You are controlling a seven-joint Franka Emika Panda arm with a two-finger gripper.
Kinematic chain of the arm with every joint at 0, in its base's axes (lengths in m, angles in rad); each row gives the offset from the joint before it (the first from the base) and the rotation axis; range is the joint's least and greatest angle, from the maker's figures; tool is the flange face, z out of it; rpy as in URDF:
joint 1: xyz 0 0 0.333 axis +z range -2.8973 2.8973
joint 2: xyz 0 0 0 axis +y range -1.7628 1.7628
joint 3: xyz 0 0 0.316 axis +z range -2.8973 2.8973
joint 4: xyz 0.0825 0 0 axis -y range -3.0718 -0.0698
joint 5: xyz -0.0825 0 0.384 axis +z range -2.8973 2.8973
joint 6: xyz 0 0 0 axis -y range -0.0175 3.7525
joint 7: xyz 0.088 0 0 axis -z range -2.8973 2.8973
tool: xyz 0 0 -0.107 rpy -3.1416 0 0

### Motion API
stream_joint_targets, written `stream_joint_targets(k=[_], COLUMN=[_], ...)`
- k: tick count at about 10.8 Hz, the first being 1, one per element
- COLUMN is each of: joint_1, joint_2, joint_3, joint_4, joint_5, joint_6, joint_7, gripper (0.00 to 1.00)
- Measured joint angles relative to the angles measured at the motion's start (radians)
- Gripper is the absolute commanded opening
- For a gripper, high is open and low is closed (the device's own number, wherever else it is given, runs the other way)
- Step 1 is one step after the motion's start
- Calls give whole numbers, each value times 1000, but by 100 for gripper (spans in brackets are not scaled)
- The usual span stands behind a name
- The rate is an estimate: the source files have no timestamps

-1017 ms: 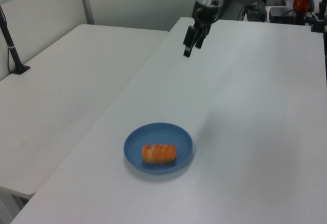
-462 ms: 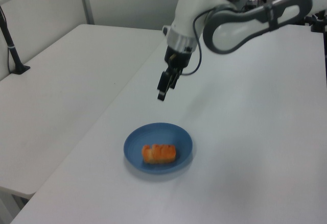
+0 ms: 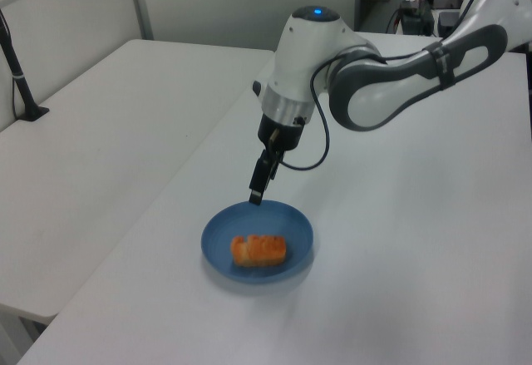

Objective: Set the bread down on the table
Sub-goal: 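Move the open gripper over the orange bread on the blue plate, then lower the gripper and close it on the orange bread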

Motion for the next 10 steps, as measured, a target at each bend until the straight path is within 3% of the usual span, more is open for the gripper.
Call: stream_joint_targets(k=[5, 10], joint_1=[73, 73], joint_2=[75, 110], joint_3=[-5, -11], joint_4=[1, 1], joint_5=[-30, -63], joint_6=[34, 104], joint_7=[11, 11], gripper=[95, 92])
